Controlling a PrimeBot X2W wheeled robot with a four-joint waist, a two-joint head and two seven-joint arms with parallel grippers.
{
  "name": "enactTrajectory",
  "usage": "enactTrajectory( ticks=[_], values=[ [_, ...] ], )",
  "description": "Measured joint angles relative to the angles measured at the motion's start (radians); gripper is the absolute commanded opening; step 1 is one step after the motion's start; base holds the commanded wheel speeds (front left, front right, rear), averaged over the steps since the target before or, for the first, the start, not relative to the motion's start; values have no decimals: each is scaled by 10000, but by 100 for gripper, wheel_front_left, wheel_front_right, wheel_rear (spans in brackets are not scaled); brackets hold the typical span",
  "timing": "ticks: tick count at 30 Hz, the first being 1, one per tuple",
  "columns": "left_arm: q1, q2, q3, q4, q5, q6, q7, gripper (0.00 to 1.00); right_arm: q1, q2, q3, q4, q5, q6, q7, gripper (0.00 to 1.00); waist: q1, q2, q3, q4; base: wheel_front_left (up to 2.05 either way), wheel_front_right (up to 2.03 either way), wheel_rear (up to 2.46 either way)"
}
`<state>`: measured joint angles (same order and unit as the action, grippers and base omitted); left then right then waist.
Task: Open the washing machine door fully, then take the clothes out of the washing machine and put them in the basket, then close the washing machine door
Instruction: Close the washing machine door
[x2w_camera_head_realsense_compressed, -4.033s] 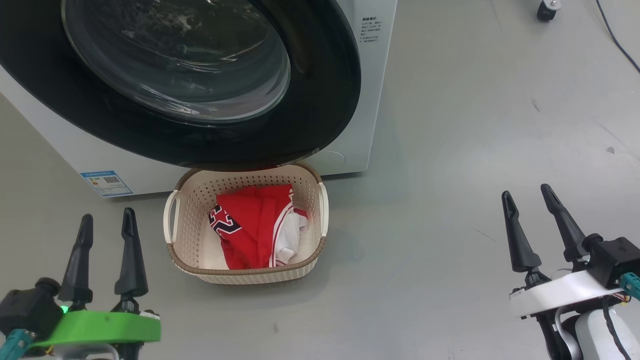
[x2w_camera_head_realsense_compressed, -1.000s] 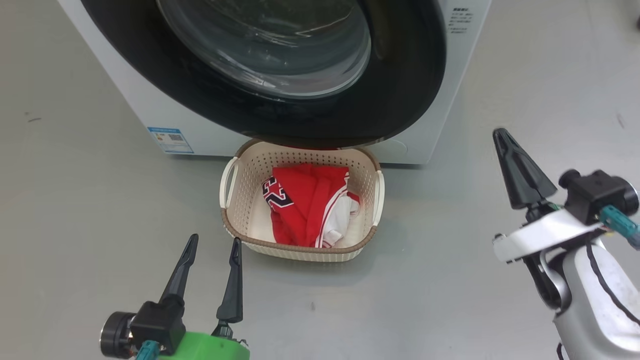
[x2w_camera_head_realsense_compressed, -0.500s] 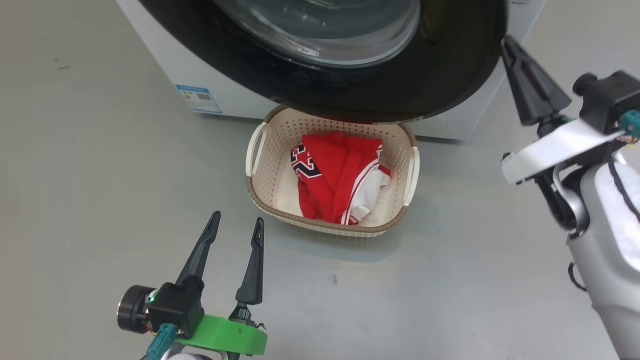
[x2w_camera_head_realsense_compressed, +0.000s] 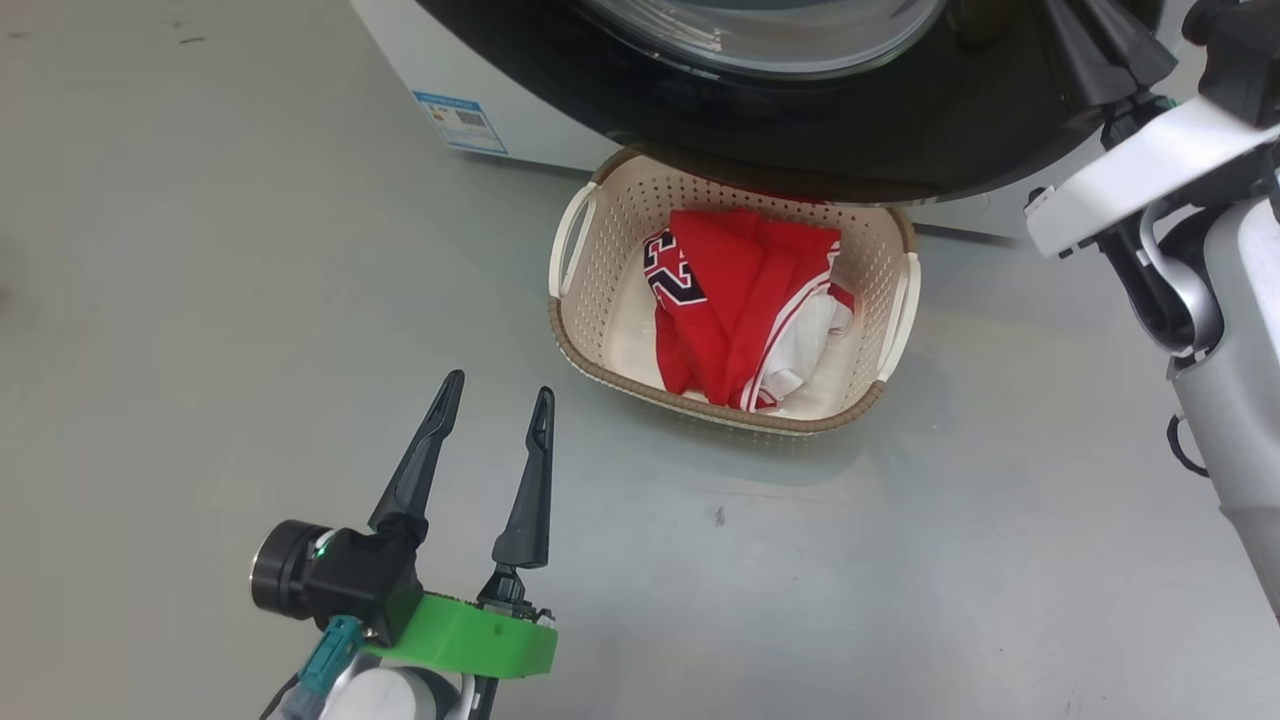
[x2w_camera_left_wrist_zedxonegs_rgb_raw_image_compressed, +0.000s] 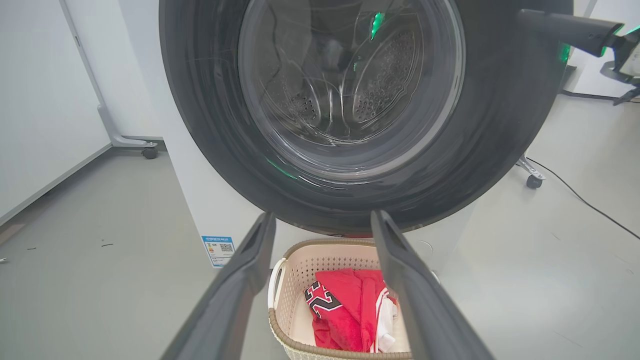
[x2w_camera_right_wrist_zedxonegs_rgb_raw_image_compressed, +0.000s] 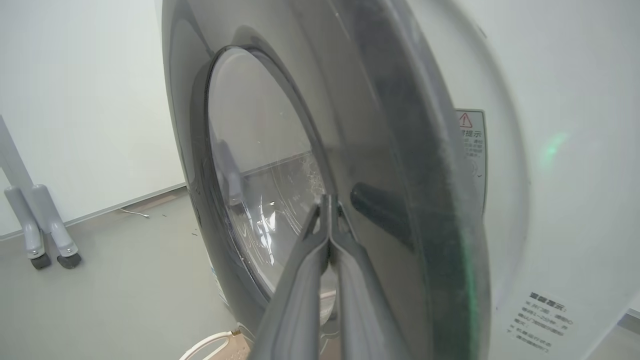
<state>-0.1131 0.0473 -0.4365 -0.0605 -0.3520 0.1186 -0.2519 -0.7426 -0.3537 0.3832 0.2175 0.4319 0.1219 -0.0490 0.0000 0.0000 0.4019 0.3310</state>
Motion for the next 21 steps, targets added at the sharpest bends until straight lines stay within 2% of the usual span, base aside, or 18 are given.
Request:
enactTrajectory(
  ticks=[14,21],
  values=[
    [-154,-17,-163,-56,-86,2,-2,100,-1013,-255,-40,917,825,90,2,0,0,0,345,328,0,0,0],
    [-273,-25,-370,-38,-105,4,-2,100,-1590,-805,-364,1492,940,90,52,0,0,0,395,589,0,0,0]
  ],
)
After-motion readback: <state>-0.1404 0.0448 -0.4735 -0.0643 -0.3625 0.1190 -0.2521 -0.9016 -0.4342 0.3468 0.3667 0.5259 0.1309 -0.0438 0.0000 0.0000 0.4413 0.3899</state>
